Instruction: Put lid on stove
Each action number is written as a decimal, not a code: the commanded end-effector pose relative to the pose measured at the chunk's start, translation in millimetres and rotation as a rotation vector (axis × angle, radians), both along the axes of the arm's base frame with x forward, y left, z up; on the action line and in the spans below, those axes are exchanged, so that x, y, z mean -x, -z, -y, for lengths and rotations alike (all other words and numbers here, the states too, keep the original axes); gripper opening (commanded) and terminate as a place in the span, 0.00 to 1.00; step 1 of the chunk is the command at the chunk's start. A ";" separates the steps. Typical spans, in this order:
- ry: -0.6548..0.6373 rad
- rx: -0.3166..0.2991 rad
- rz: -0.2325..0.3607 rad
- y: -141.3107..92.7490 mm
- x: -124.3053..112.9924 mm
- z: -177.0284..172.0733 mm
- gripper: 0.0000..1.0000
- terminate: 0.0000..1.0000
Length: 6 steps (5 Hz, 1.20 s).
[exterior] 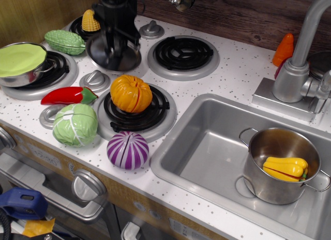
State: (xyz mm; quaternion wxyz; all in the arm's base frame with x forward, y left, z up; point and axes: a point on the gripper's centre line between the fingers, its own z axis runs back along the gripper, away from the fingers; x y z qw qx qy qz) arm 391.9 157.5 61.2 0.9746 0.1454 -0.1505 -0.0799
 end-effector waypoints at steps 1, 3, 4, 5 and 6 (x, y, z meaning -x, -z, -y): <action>0.021 -0.028 0.222 -42.1 -20.7 18.7 0.00 0.00; -0.003 0.100 0.370 -53.3 -45.9 42.6 0.00 0.00; -0.011 0.194 0.354 -61.4 -52.1 55.4 0.00 0.00; 0.008 0.235 0.369 -59.7 -60.5 67.0 0.00 0.00; 0.028 0.259 0.376 -49.0 -67.4 70.7 0.00 0.00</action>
